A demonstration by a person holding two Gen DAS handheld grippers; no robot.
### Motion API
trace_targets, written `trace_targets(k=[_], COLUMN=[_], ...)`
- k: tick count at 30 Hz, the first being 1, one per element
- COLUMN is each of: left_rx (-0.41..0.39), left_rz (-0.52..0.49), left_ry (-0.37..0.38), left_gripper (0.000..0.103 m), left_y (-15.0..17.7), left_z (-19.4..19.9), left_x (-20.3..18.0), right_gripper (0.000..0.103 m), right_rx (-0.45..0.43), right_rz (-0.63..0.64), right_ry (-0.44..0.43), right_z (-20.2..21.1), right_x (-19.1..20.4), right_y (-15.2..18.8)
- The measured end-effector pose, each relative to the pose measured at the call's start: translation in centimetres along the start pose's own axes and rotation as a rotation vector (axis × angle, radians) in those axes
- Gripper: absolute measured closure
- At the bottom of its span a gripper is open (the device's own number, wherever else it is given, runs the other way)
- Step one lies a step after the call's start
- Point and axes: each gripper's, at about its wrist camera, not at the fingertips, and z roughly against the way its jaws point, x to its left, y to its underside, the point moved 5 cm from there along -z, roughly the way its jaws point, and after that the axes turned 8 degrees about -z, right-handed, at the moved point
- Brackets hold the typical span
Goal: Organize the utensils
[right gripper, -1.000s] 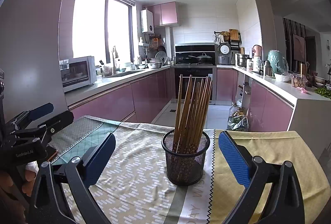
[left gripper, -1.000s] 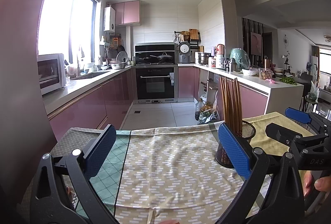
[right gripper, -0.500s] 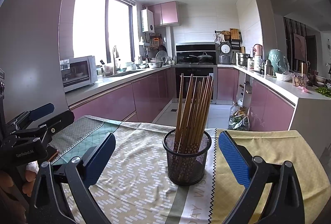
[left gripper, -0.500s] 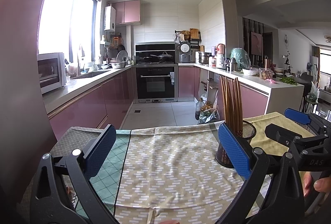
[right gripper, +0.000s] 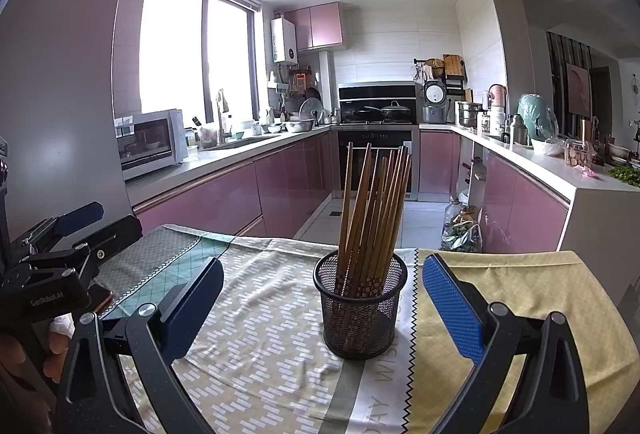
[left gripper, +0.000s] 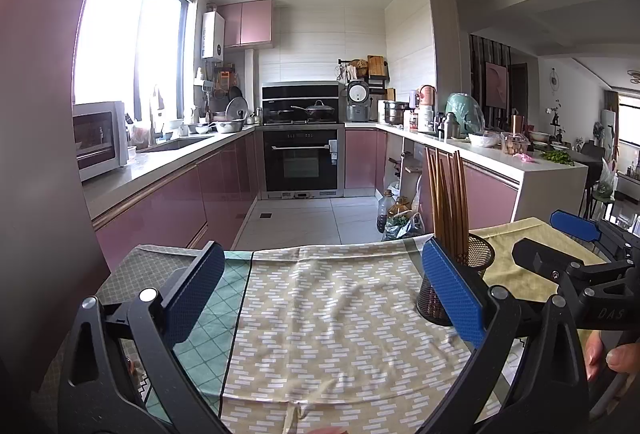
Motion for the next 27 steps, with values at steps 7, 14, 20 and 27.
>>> trace_targets(k=[7, 14, 20, 27], left_rx=[-0.001, -0.001, -0.002, 0.0], left_rz=[-0.001, 0.0, 0.001, 0.0], left_ry=[-0.001, 0.0, -0.002, -0.001], left_gripper=[0.006, 0.006, 0.006, 0.006], left_y=[-0.03, -0.01, -0.16, -0.25], left_z=[0.0, 0.03, 0.05, 0.0], left_x=[-0.01, -0.08, -0.12, -0.1], right_gripper=[0.007, 0.007, 0.007, 0.007], right_rx=[0.0, 0.001, -0.001, 0.002], right_rz=[-0.001, 0.0, -0.001, -0.003], right_ry=[0.0, 0.0, 0.001, -0.001], right_z=[0.0, -0.04, -0.04, -0.08], right_x=[-0.01, 0.01, 0.07, 0.12], right_y=[-0.01, 0.02, 0.06, 0.1])
